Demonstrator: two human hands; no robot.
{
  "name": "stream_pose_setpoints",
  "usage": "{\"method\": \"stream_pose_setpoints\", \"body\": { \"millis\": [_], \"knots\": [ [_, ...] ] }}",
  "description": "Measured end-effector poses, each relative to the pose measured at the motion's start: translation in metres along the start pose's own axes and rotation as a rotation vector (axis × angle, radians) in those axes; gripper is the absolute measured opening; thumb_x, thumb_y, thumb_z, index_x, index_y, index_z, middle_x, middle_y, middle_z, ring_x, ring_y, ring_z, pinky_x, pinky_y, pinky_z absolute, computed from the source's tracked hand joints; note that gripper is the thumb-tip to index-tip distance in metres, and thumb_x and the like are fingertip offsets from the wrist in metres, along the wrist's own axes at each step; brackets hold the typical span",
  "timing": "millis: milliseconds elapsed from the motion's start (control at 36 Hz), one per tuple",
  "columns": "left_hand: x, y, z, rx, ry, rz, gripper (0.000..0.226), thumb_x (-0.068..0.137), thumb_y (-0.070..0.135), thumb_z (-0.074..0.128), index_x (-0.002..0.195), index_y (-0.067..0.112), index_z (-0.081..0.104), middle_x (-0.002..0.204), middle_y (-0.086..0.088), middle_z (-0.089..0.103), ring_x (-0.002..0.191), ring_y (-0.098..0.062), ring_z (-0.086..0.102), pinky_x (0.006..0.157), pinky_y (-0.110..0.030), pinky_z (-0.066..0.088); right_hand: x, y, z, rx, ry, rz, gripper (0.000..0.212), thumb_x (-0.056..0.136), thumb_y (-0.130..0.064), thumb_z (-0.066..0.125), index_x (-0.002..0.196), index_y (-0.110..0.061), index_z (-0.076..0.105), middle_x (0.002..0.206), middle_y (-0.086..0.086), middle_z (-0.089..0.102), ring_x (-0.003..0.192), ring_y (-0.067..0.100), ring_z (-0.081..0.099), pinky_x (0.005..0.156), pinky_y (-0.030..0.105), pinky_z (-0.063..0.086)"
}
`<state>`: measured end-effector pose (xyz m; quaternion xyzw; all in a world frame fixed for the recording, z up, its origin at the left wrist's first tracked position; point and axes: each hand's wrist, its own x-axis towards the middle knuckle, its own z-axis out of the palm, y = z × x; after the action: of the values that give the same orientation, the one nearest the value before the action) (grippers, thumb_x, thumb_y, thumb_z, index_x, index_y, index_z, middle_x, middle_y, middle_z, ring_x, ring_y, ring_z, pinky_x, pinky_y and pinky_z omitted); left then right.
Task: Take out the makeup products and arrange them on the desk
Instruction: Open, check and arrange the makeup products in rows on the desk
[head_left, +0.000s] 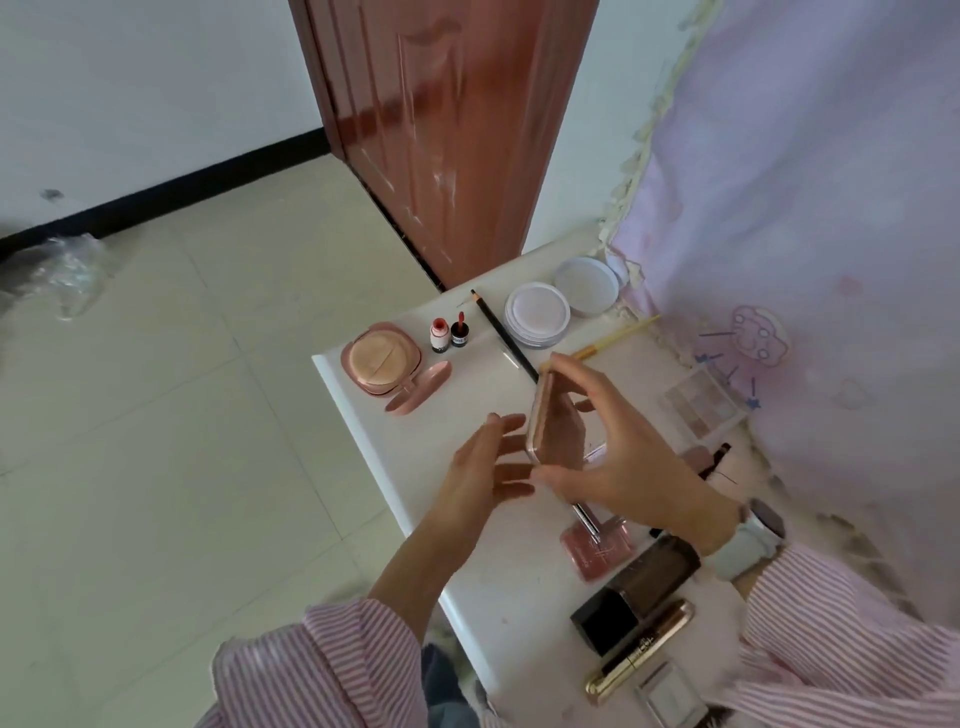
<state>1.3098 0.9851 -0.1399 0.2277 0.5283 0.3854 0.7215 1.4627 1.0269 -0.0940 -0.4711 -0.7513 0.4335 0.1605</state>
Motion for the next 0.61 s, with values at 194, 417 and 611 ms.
{"method": "stream_pose_setpoints", "body": {
  "millis": [194,417,611],
  "knots": [
    [-0.019,-0.010,-0.031,-0.134,-0.229,-0.142,0.073,0.079,0.067,0.045,0.127,0.014,0.053,0.127,-0.023,0.054,0.112,-0.034,0.057,0.091,-0.044,0.050,-0.010,-0.010,0.034,-0.018,-0.140,-0.111,0.091,0.071,-0.031,0.077,0.140,-0.032,0.019,0.140,-0.027,0.028,0.129,-0.010,0.029,0.103,0.005,0.023],
    [-0.033,-0.018,-0.046,-0.228,-0.171,0.060,0.059,0.084,0.045,0.059,0.128,0.007,0.047,0.099,-0.014,0.059,0.093,-0.029,0.061,0.090,-0.050,0.050,-0.014,-0.021,0.053,-0.051,-0.123,-0.128,0.059,0.084,-0.046,0.049,0.138,-0.027,0.038,0.142,-0.014,0.038,0.133,-0.001,0.031,0.109,0.019,0.030],
    [-0.035,-0.024,-0.049,-0.300,-0.110,0.123,0.073,0.081,0.027,0.069,0.140,0.011,0.029,0.125,-0.029,0.041,0.107,-0.036,0.056,0.092,-0.055,0.045,-0.010,-0.022,0.062,0.009,-0.059,-0.098,0.038,0.084,-0.033,0.051,0.120,-0.020,0.056,0.115,-0.011,0.059,0.108,0.006,0.055,0.087,0.024,0.049]
  ]
}}
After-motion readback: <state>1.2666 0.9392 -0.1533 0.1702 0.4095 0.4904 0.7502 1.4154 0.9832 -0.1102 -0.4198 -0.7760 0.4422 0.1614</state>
